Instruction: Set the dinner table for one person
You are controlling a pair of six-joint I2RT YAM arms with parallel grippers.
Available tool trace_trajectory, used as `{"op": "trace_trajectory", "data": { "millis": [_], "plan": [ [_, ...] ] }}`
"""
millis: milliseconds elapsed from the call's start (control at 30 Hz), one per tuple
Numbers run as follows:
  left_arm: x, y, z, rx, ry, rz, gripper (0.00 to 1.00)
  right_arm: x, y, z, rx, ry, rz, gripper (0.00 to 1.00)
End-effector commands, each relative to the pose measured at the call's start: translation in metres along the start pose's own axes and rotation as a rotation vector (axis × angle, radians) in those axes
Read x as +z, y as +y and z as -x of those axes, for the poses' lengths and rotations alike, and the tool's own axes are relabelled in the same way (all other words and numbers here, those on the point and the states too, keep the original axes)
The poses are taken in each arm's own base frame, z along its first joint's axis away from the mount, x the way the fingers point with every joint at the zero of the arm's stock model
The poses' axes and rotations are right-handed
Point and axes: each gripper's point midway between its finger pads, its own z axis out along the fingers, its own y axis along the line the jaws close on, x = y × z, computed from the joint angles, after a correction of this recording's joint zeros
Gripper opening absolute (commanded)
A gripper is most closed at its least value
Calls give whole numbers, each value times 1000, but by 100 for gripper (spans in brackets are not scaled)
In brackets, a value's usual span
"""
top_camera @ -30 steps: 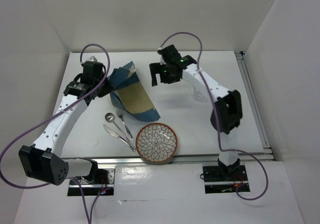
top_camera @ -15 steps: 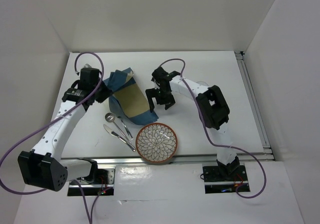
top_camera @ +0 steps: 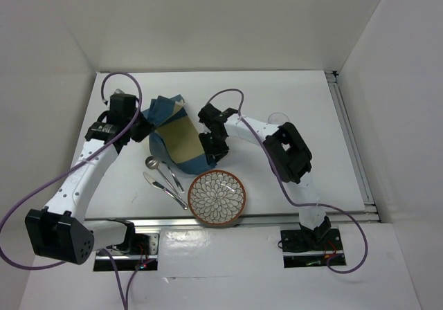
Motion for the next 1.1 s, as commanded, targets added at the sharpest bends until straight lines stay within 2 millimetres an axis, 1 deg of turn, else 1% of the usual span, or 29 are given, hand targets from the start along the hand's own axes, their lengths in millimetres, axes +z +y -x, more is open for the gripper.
{"op": "trace_trajectory", "data": {
  "millis": [0, 33, 67, 167, 200, 233, 300, 333, 367, 400, 433, 467, 500, 533, 567, 600, 633, 667, 700, 733, 767, 800, 833, 867, 933, 967, 1000, 1033, 1067],
  "plan": [
    [-4, -7, 11, -19, -32, -35, 0, 12, -5, 6, 16, -22, -22, 44],
    [-4, -7, 11, -19, -32, -35, 0, 17, -7, 4, 18, -11, -26, 39],
    [-4, -9, 12, -20, -38, -42, 0, 14, -4, 9, 16, -25, -21, 29],
    [0, -11, 15, -35, -19, -55, 0, 14, -3, 18, 15, -33, -29, 13],
    [-2, -15, 17, -24, -20, -70, 0, 11, -6, 23, 27, -50, -55, 0],
    [-2, -19, 21, -25, -24, -75, 0, 9, -6, 27, 26, -64, -61, 0],
    [-3, -23, 25, -11, -32, -83, 0, -10, -11, 45, 51, -129, -59, 0],
    [-3, -28, 35, 3, -52, -93, 0, -19, -12, 52, 57, -154, -53, 0],
    [-4, -34, 33, 24, -31, -120, 0, -37, -9, 66, 70, -209, -35, 0],
    [-8, -40, 42, 26, -48, -150, 0, -50, -20, 78, 101, -258, -65, 0],
    [-10, -49, 56, 11, -69, -191, 0, -81, -17, 98, 120, -338, -67, 0],
    [-7, -65, 60, 24, -49, -259, 0, -100, -16, 102, 151, -361, -78, 0],
    [-6, -74, 63, 27, -34, -282, 0, -123, -24, 117, 182, -429, -85, 0],
    [-17, -93, 84, 27, -70, -329, 0, -165, -17, 131, 182, -523, -52, 0],
    [-5, -103, 86, 30, -37, -341, 0, -187, -16, 141, 197, -584, -41, 0],
    [-5, -110, 89, 32, -27, -353, 0, -206, -17, 145, 203, -624, -31, 0],
    [-17, -128, 103, 40, -54, -401, 0, -232, -25, 155, 220, -691, -28, 0],
    [-21, -139, 107, 34, -51, -444, 0, -257, -26, 157, 235, -741, -14, 0],
    [-24, -146, 108, 19, -49, -476, 0, -271, -29, 159, 241, -770, -9, 0],
    [-39, -160, 124, 19, -104, -559, 0, -287, -34, 161, 253, -807, -18, 0],
    [-43, -161, 127, 3, -111, -586, 0, -299, -35, 152, 257, -810, -28, 0],
    [-55, -168, 127, -7, -119, -646, 0, -303, -44, 148, 274, -815, -55, 0],
    [-58, -172, 131, -12, -134, -665, 0, -313, -43, 146, 273, -832, -48, 0],
    [-62, -167, 125, -19, -139, -675, 0, -314, -46, 133, 277, -820, -63, 0],
    [-66, -161, 118, -36, -149, -695, 0, -312, -48, 123, 278, -815, -64, 0],
    [-52, -149, 105, -48, -135, -684, 0, -289, -57, 108, 298, -757, -92, 0],
    [-61, -140, 104, -60, -155, -685, 0, -295, -56, 103, 305, -784, -79, 0],
    [-58, -133, 96, -74, -144, -678, 0, -288, -59, 96, 319, -768, -80, 0],
    [-39, -111, 76, -91, -107, -622, 0, -259, -68, 78, 326, -697, -109, 0]
  ]
}}
